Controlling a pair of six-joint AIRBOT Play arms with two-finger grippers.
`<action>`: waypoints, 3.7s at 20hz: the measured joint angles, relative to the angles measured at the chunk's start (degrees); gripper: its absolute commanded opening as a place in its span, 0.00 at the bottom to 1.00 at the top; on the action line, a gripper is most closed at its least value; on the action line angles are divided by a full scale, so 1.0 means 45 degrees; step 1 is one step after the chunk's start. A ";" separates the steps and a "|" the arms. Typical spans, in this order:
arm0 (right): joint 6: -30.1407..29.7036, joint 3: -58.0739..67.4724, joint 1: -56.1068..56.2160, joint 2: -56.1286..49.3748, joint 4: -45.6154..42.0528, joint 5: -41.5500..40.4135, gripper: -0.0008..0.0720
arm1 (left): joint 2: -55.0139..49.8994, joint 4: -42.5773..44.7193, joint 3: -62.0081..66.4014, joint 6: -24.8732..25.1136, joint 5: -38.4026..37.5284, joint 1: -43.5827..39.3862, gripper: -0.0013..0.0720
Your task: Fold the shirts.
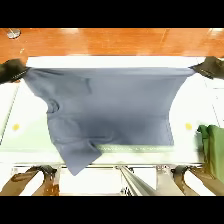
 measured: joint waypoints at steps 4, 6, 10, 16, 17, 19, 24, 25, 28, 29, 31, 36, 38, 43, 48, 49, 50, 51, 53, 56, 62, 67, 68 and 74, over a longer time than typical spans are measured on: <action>-0.0495 0.1821 0.0000 -0.4172 0.1511 -0.1258 0.06 | -0.3211 -0.0704 0.0840 -0.1316 0.2633 -0.0617 0.05; -0.0520 0.2880 0.0000 -0.5824 0.1948 -0.1292 0.06 | -0.4328 -0.0962 0.1326 -0.1710 0.3094 -0.0811 0.05; -0.0423 0.4095 -0.0005 -0.7762 0.2336 -0.0588 0.06 | -0.5416 -0.1365 0.1739 -0.1972 0.2696 -0.0952 0.05; -0.0729 0.4493 -0.0345 -0.7757 0.2424 0.1433 0.06 | -0.5591 -0.1525 0.1991 -0.0583 -0.0505 -0.0325 0.05; -0.0777 0.4493 -0.0355 -0.7713 0.2161 0.1943 0.06 | -0.5610 -0.1501 0.1996 -0.0306 -0.1078 -0.0262 0.05; -0.0855 0.4347 -0.0257 -0.7635 0.1433 0.2720 0.06 | -0.5678 -0.1336 0.1894 0.0189 -0.2181 -0.0180 0.05; -0.0855 0.3220 0.0131 -0.7587 -0.0452 0.3570 0.06 | -0.5765 -0.0248 0.1273 0.0622 -0.3915 -0.0097 0.05; -0.0840 0.2997 0.0170 -0.7587 -0.0597 0.3580 0.06 | -0.5765 -0.0019 0.1107 0.0656 -0.4187 -0.0087 0.06; -0.0758 0.2599 0.0233 -0.7587 -0.0874 0.3555 0.06 | -0.5770 0.0403 0.0602 0.0675 -0.4537 -0.0112 0.10; -0.0709 0.2535 0.0238 -0.7587 -0.0899 0.3555 0.06 | -0.5770 0.0486 0.0437 0.0690 -0.4624 -0.0131 0.10; -0.0539 0.2453 0.0262 -0.7587 -0.0908 0.3497 0.19 | -0.5770 0.0597 0.0209 0.0690 -0.4619 -0.0146 0.13; 0.0005 0.2399 0.0209 -0.7519 -0.0918 0.3745 0.87 | -0.5770 0.0840 0.0039 0.0622 -0.4857 -0.0097 0.98; 0.0107 0.2429 -0.0068 -0.7150 -0.0874 0.3963 0.86 | -0.5712 0.0899 0.0029 0.0389 -0.5474 0.0107 0.98; 0.0267 0.1263 -0.1520 -0.4789 -0.1481 0.3808 0.86 | -0.4648 0.1209 -0.1365 0.0306 -0.6742 0.0840 0.98; -0.0117 -0.3439 -0.2443 -0.1185 -0.0821 0.1817 0.86 | -0.2545 0.0141 -0.4299 0.0651 -0.6538 0.1724 0.98; -0.0296 -0.4391 -0.2516 -0.0612 -0.0282 0.1457 0.86 | -0.2157 -0.0359 -0.4818 0.0806 -0.6494 0.1943 0.98; -0.0534 -0.5178 -0.2565 -0.0175 0.0393 0.1175 0.86 | -0.1807 -0.0753 -0.5246 0.0937 -0.6494 0.2142 0.98; -0.0811 -0.5765 -0.2594 0.0121 0.1064 0.0971 0.86 | -0.1530 -0.0937 -0.5605 0.1025 -0.6397 0.2302 0.98; -0.1375 -0.6581 -0.2633 0.0500 0.2234 0.0821 0.86 | -0.1117 -0.1336 -0.6217 0.1132 -0.6465 0.2516 0.98; -0.1831 -0.7155 -0.2662 0.0758 0.3157 0.0811 0.86 | -0.0821 -0.1467 -0.6868 0.1423 -0.6455 0.2676 0.98; -0.2103 -0.7446 -0.2671 0.0894 0.3716 0.0971 0.86 | -0.0680 -0.2297 -0.8102 0.1923 -0.5659 0.2662 0.98; -0.1880 -0.7470 -0.2866 0.0903 0.3818 0.0967 0.86 | -0.0651 -0.4250 -0.9437 0.2905 -0.4828 0.1957 0.38; -0.1749 -0.7451 -0.3094 0.0903 0.3793 0.0967 0.86 | -0.0661 -0.4027 -0.9583 0.3128 -0.4507 0.1880 0.07; 0.0087 -0.7762 -0.4522 0.0903 -0.0253 0.2040 0.86 | -0.0597 -0.4376 -0.9233 0.3711 -0.3891 0.1744 0.05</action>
